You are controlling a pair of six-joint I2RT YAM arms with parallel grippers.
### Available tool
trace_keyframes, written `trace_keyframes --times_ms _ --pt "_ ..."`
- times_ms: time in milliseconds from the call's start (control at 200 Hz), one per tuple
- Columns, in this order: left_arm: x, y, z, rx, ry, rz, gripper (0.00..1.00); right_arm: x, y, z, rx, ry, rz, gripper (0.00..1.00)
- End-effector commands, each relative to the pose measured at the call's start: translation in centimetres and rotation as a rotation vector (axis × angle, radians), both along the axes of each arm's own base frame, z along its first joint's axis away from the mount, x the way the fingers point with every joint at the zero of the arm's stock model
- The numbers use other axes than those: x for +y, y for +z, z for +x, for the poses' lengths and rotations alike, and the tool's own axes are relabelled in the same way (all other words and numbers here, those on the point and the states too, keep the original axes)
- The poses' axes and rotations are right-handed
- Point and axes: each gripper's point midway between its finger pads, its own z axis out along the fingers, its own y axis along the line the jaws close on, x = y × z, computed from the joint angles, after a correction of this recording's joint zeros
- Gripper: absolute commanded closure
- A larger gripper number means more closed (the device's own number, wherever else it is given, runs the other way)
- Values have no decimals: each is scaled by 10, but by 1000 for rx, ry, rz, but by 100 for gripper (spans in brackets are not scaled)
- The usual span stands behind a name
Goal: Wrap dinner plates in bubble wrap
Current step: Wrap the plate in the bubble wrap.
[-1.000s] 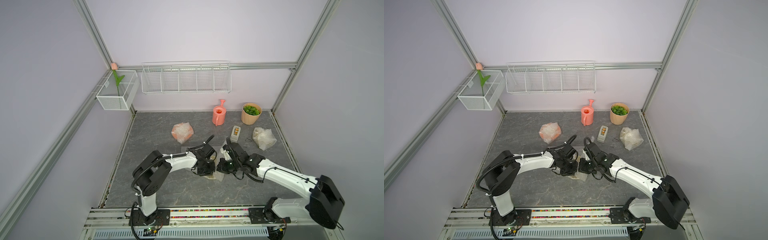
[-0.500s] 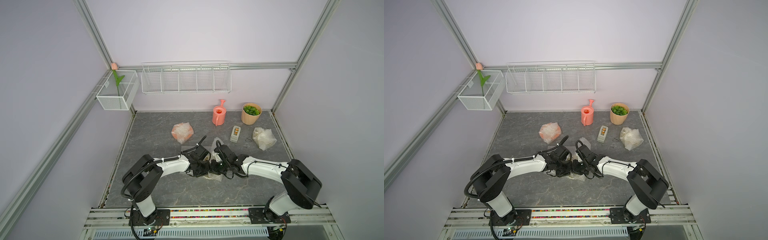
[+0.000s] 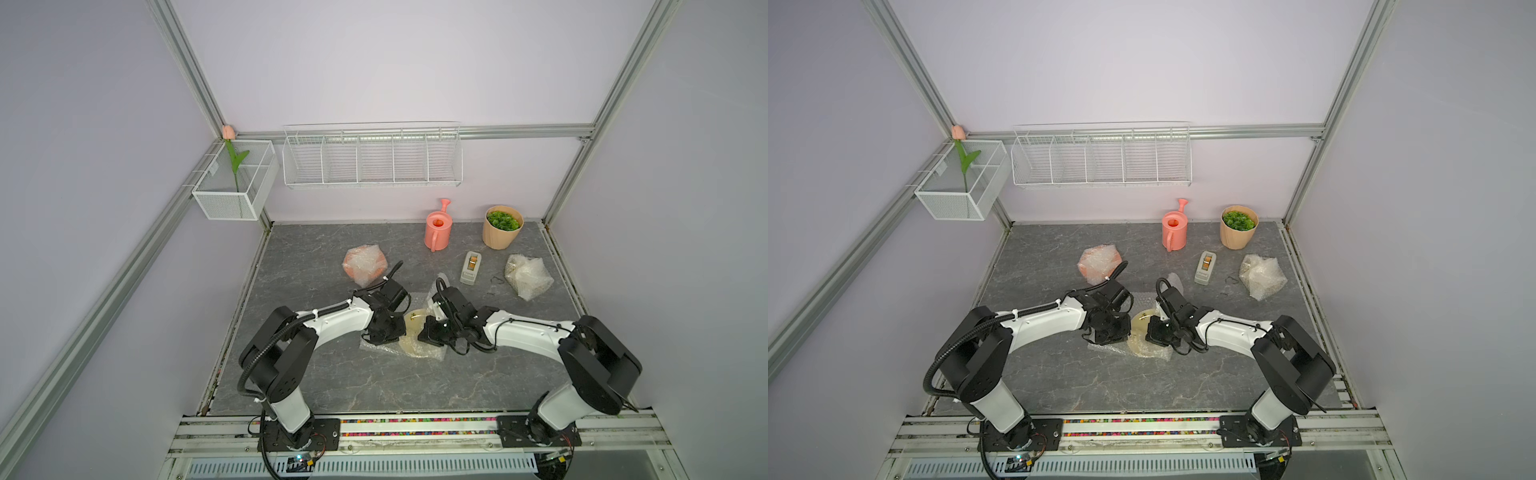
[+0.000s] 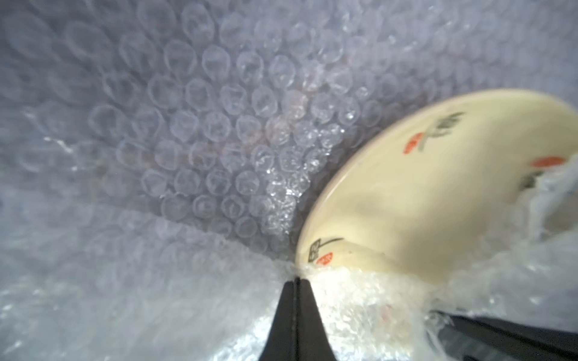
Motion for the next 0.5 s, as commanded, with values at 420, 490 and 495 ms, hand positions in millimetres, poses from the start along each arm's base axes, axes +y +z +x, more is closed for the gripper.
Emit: trace_keyframes --times_ms 420,490,495 --pt "-8 37 7 -61 1 -75 100 27 -48 12 123 -21 58 93" --pt "-17 43 3 -49 -1 -142 100 26 -49 12 132 -34 63 93" --pt "-18 43 2 -45 -1 -148 100 26 -50 11 132 -34 63 93"
